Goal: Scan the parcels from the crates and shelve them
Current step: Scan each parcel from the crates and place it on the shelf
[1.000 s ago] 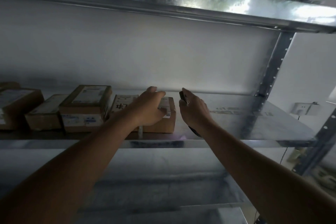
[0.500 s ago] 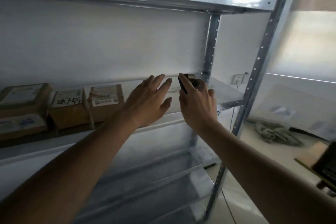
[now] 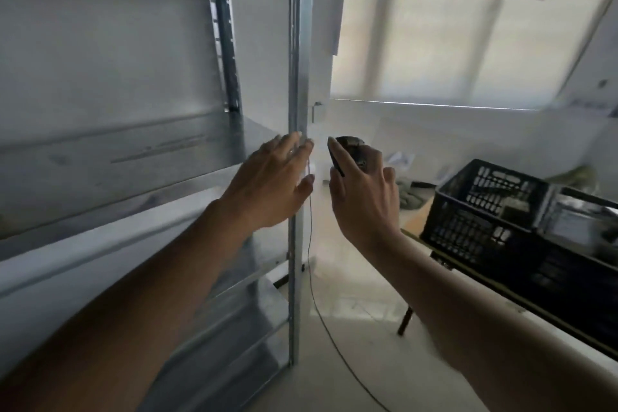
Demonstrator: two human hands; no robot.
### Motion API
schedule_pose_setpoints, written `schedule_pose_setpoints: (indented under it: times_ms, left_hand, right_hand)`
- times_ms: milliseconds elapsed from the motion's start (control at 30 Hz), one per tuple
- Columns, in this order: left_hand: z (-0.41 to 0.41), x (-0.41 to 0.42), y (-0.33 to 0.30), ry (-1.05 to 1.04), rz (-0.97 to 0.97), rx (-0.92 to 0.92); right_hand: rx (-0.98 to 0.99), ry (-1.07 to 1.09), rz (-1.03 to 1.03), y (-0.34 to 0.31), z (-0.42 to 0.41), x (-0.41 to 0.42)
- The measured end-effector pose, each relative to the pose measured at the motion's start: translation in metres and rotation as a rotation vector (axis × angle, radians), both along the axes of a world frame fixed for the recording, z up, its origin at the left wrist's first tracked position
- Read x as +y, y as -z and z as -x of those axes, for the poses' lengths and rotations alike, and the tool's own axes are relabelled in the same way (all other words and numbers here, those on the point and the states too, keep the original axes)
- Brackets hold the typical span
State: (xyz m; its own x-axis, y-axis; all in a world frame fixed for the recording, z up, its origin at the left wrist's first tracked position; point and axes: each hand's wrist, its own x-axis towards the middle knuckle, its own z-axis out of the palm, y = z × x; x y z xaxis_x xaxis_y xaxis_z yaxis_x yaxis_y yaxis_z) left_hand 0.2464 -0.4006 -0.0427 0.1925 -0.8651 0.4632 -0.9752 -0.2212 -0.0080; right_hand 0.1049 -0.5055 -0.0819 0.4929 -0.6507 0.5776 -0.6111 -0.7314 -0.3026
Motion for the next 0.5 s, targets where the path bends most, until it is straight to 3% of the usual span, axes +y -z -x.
schedule_pose_setpoints:
  times_ms: [500]
  left_hand:
    - [0.143,-0.271,0.056,0.397,-0.145,0.094]
  right_hand:
    - [0.043,0.437,-0.092,0.062,0.187,-0.194]
